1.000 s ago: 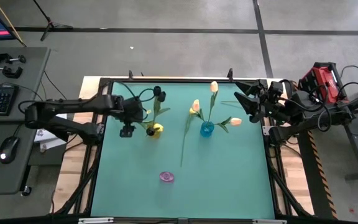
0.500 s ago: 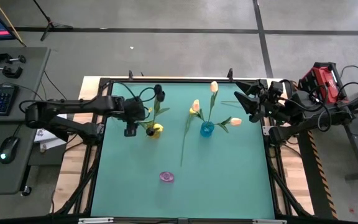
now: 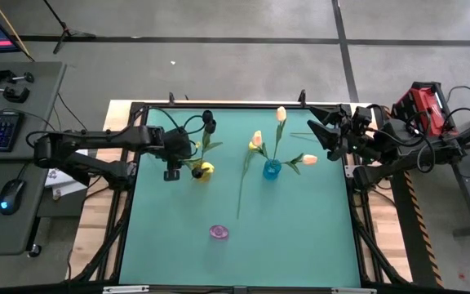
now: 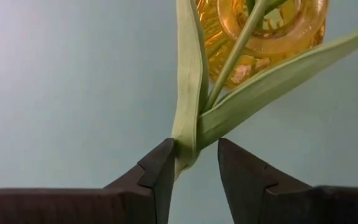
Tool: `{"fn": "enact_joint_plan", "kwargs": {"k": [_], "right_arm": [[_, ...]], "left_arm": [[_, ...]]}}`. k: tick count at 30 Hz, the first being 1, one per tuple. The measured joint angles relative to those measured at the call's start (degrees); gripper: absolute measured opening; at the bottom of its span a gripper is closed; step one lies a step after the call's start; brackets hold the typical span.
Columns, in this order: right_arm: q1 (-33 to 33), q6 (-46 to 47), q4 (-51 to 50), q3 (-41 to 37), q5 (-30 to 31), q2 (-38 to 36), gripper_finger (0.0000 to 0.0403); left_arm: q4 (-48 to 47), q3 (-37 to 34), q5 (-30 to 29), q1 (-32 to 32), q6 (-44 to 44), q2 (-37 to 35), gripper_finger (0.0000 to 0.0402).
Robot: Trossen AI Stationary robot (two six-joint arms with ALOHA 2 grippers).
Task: Sort flowers into vase by color
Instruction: Put the left yellow tulip flower into the purple vase
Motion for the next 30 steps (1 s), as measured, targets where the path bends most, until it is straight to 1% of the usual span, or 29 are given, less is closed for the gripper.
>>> {"fn": "enact_joint_plan", "kwargs": {"k": [10,17,21,23,24,25,27,28,29,30], "right_arm": [[-0.01,0.00,0.02,0.00,-0.04,0.00,0.0279],[-0.02,0.00,0.04,0.00,-0.04,0.00,0.0279],[-0.02,0.00,0.04,0.00,-0.07,0.00,0.0279],[-0.01,0.00,0.04,0.00,-0.07,0.00,0.0279],[-0.01,0.00,0.04,0.00,-0.07,0.00,0.0279],[-0.01,0.00,0.04,0.00,-0.07,0.00,0.0279],[0.00,0.02,0.05,0.00,-0.07,0.00,0.0279],[-0.02,0.04,0.07,0.00,-0.07,0.00,0.0279],[0.00,0.11,0.07,0.00,-0.07,0.02,0.0279],[-0.01,0.11,0.07,0.00,-0.07,0.00,0.0279]], "left_arm": [[0.13,0.00,-0.01,0.00,1.76,0.76,0.0127],[0.71,0.02,-0.24,0.00,1.62,3.60,0.0148],[0.76,0.02,-0.26,0.00,0.23,3.68,0.0149],[0.74,0.02,-0.33,0.00,-0.16,3.43,0.0134],[0.67,0.10,-0.33,0.00,-0.25,3.25,0.0119],[0.49,0.23,-0.35,0.00,-0.42,2.95,0.0098],[-0.18,0.65,-0.39,0.00,-1.39,2.40,0.0042],[-0.67,0.94,-0.33,0.05,-2.29,2.02,0.0023],[-1.23,1.30,-0.32,0.27,-3.29,1.55,0.0014],[-1.98,1.83,-0.30,0.56,-3.98,1.13,0.0015]]}}
